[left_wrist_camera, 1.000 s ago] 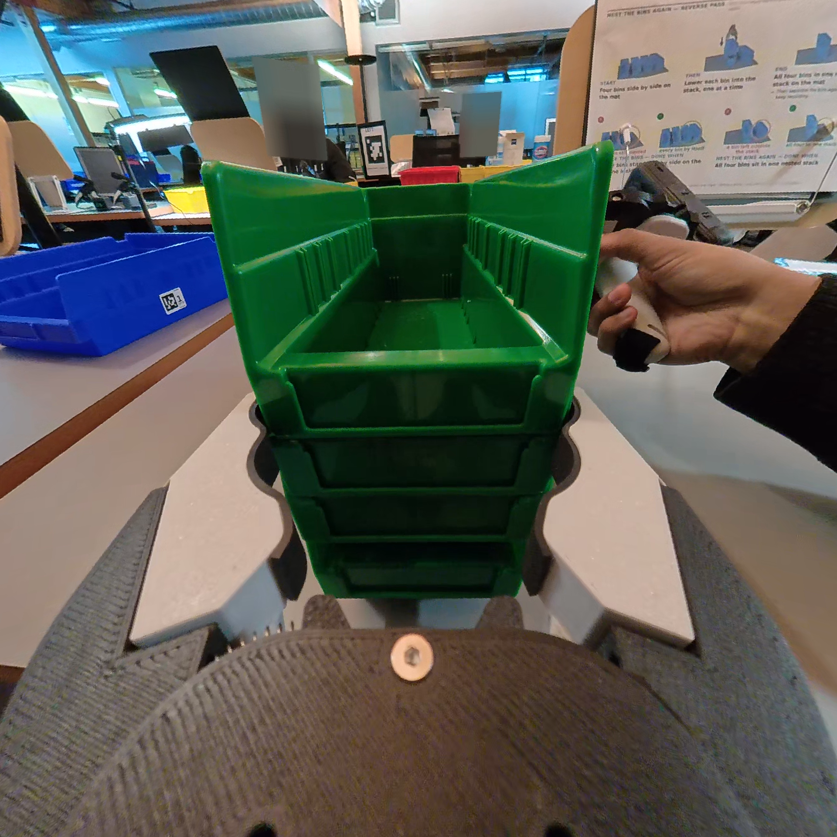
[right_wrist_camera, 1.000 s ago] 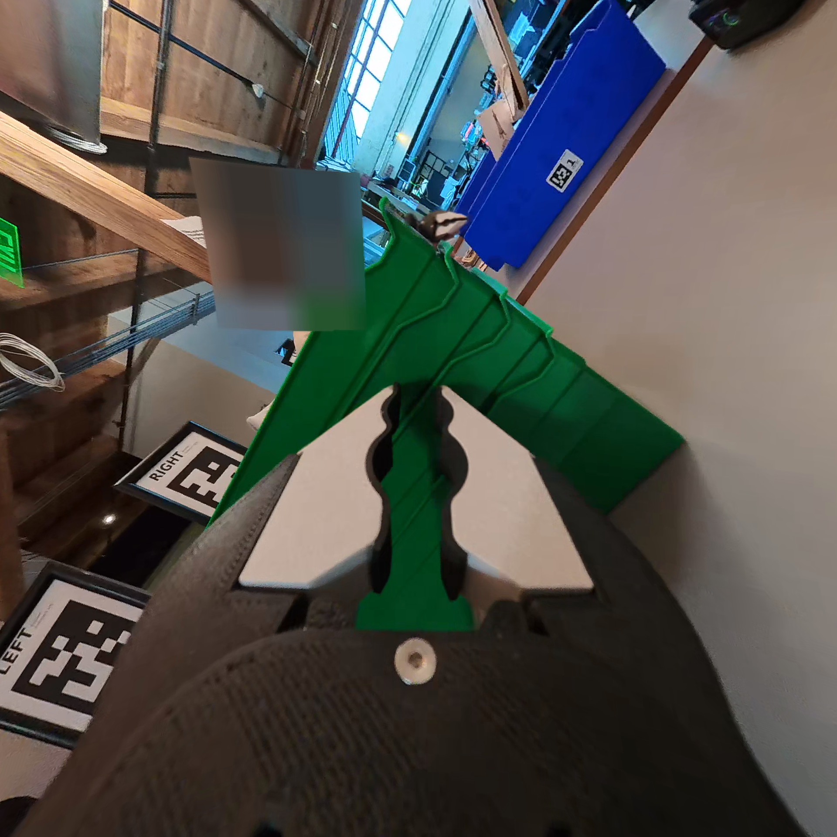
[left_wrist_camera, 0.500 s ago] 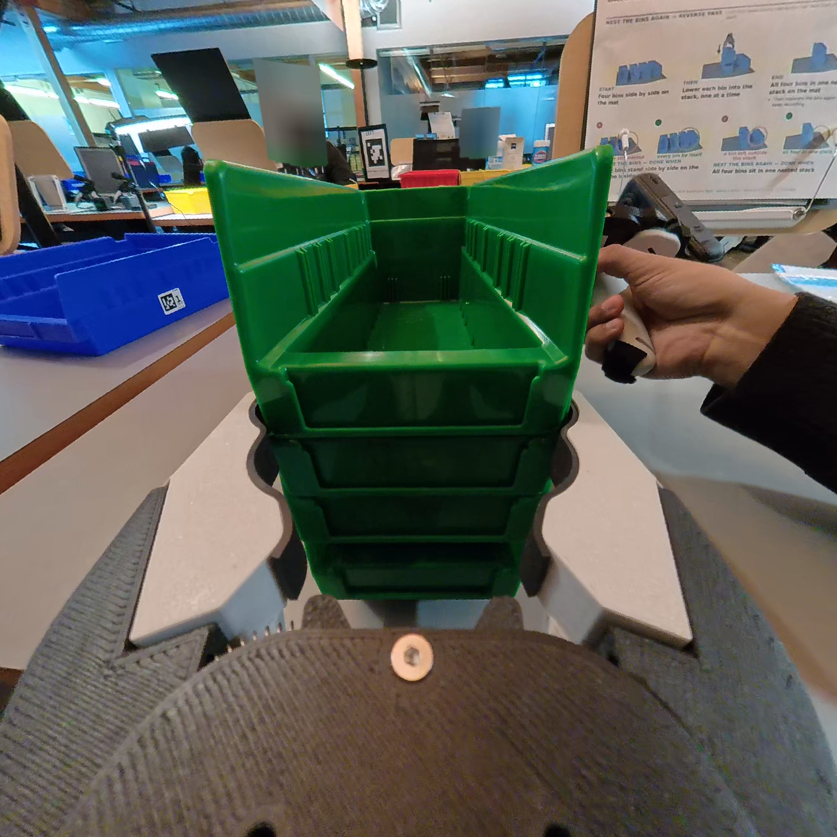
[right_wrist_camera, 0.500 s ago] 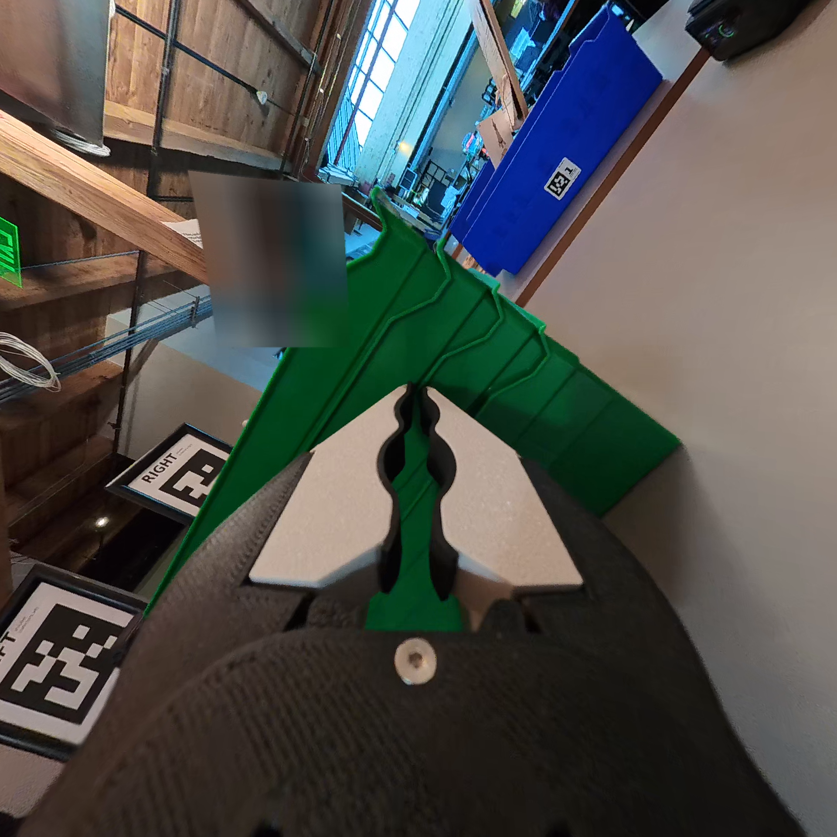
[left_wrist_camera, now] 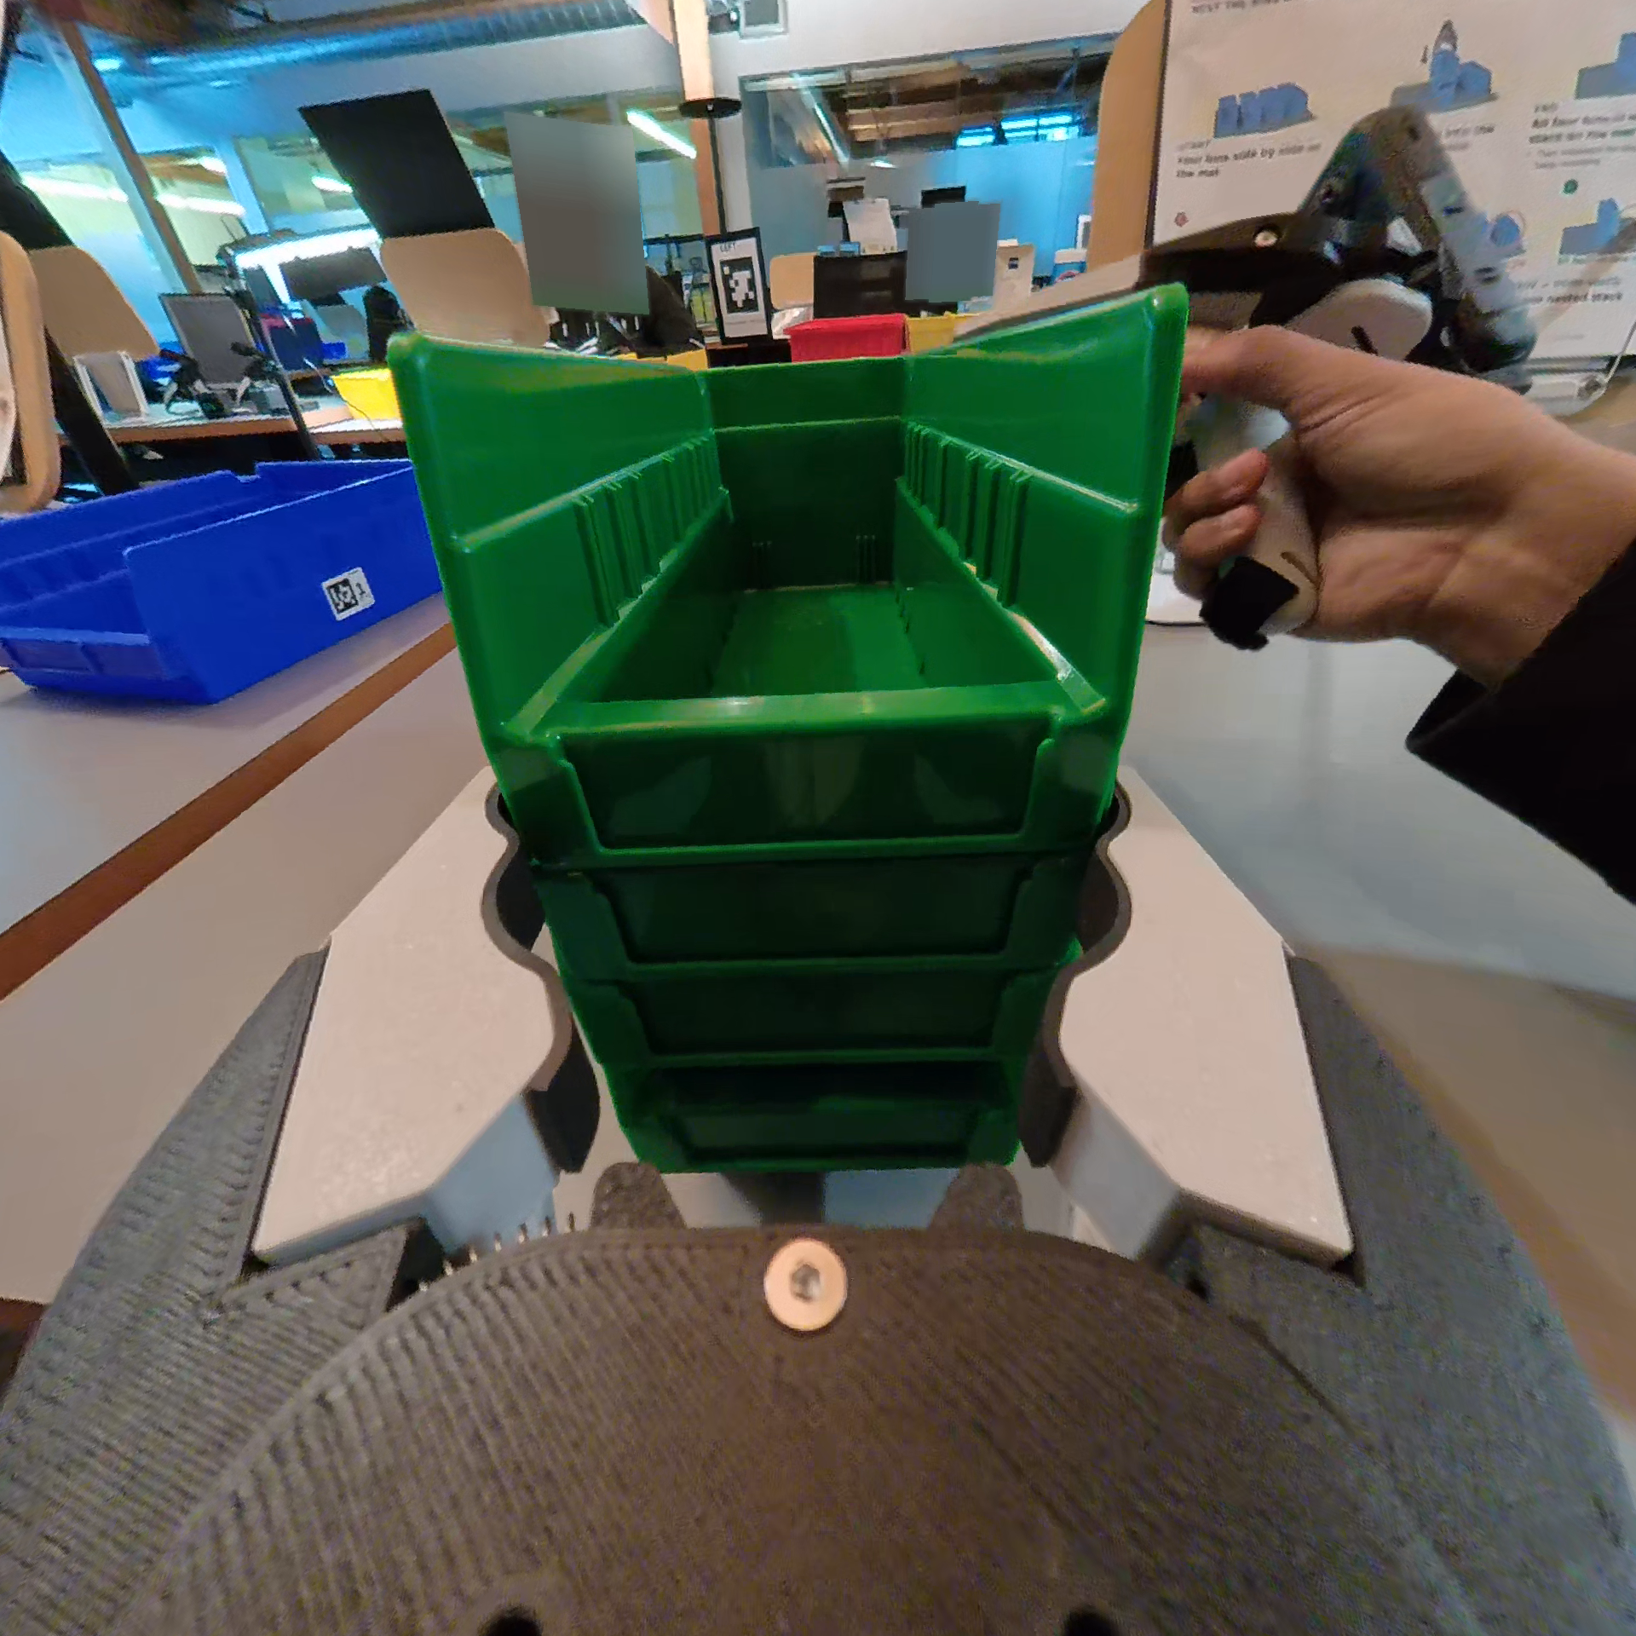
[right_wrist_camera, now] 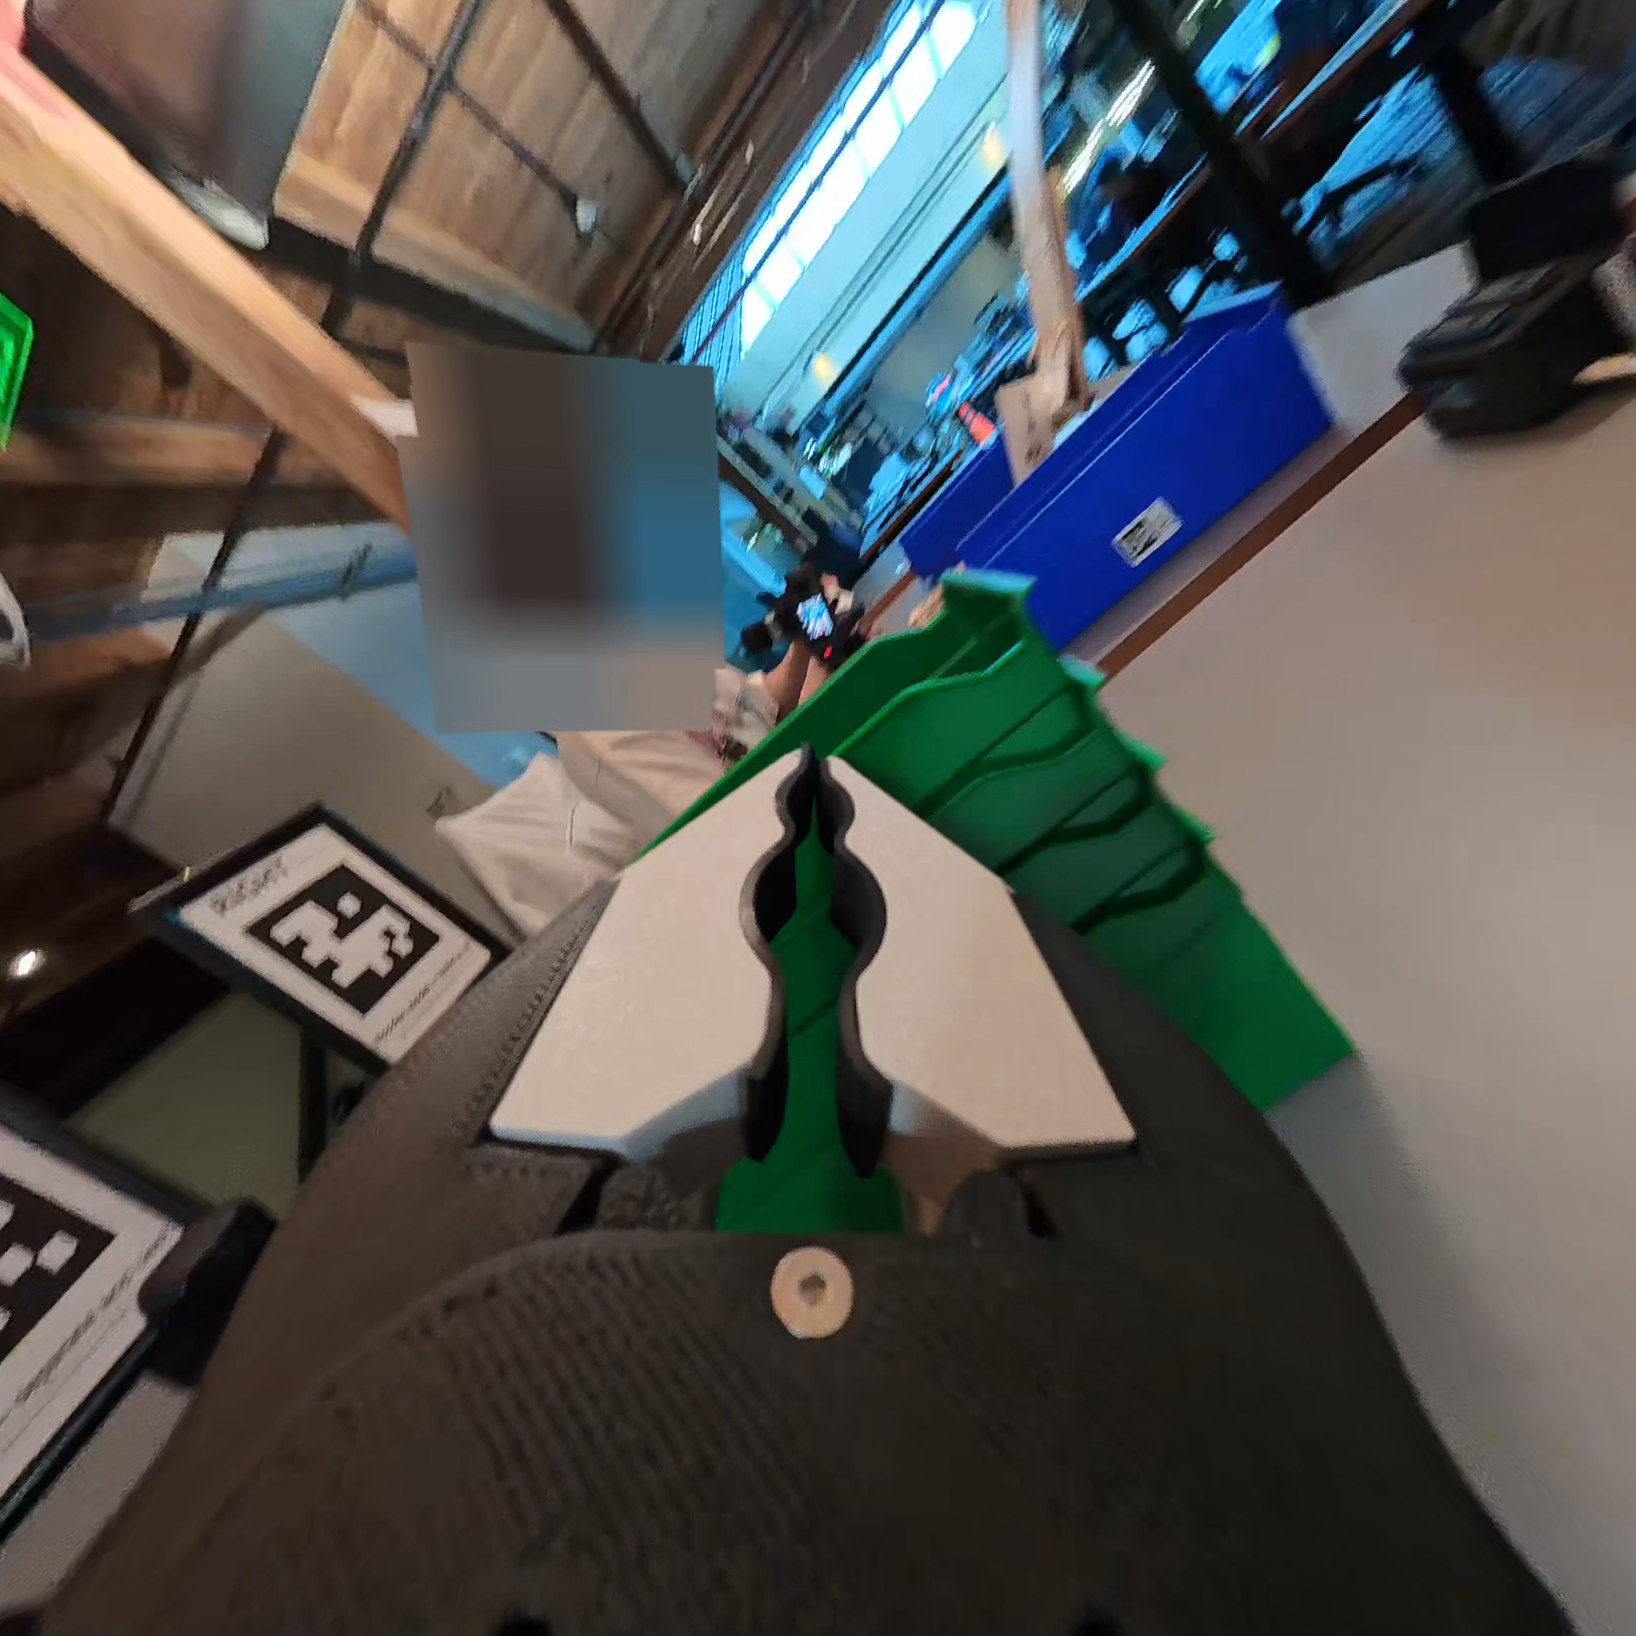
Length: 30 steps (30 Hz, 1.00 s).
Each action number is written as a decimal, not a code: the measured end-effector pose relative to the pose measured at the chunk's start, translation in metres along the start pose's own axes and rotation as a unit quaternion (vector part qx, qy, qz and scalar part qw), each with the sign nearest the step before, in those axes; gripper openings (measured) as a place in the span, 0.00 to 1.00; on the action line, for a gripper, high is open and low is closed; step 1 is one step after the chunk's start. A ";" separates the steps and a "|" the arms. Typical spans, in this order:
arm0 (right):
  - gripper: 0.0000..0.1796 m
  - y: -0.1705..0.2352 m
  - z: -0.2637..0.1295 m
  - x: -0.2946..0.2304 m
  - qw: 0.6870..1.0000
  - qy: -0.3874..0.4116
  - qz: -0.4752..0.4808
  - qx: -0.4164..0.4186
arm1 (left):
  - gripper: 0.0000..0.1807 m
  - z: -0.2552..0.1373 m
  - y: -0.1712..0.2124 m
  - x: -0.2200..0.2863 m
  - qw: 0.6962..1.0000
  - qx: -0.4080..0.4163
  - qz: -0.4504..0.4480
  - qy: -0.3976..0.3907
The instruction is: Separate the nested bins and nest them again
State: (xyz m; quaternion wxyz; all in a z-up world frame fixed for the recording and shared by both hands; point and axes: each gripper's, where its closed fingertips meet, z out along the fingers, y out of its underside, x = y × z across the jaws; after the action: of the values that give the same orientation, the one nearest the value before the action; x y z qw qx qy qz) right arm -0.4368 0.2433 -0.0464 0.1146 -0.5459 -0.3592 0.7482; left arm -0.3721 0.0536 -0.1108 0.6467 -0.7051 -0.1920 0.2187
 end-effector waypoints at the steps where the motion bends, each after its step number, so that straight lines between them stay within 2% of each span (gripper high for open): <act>1: 0.00 -0.010 -0.006 0.006 1.000 0.011 0.004 0.021 | 0.69 0.000 0.000 0.000 1.000 0.000 -0.002 0.001; 3: 0.00 -0.024 -0.020 0.023 0.998 0.048 -0.014 0.041 | 0.68 -0.001 0.000 -0.001 1.000 0.001 -0.003 0.002; 5: 0.10 -0.030 -0.031 0.044 0.994 0.092 -0.046 0.029 | 0.69 -0.001 0.000 -0.001 1.000 0.002 -0.001 0.002; 6: 0.11 -0.029 -0.032 0.052 0.993 0.104 -0.057 0.019 | 0.69 -0.001 0.000 -0.001 1.000 0.003 -0.001 0.002; 10: 0.16 -0.014 -0.018 0.070 0.989 0.110 -0.085 -0.040 | 0.69 -0.001 0.000 -0.001 1.000 0.006 0.003 0.003; 13: 0.25 -0.020 -0.010 0.062 0.996 0.056 -0.067 -0.019 | 0.69 -0.001 0.001 -0.003 1.000 0.007 0.002 0.006; 16: 0.28 -0.034 -0.009 0.056 1.000 0.002 -0.015 0.023 | 0.69 -0.001 0.000 -0.003 1.000 0.012 0.002 0.008; 22: 0.40 -0.011 0.017 0.071 0.996 -0.025 0.084 -0.023 | 0.69 -0.001 0.000 -0.003 1.000 0.016 0.003 0.008; 25: 0.42 -0.008 0.021 0.071 0.994 -0.033 0.106 -0.014 | 0.69 -0.001 0.000 -0.003 1.000 0.018 0.001 0.009; 30: 0.39 -0.006 0.023 0.066 0.986 -0.064 0.151 -0.005 | 0.69 -0.001 0.000 -0.004 1.000 0.020 0.000 0.012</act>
State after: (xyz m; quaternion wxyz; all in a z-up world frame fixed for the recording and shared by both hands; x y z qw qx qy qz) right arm -0.4835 0.2752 -0.0875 -0.0258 -0.5450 -0.2835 0.7886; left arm -0.3745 0.0508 -0.1101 0.6626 -0.6946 -0.1802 0.2143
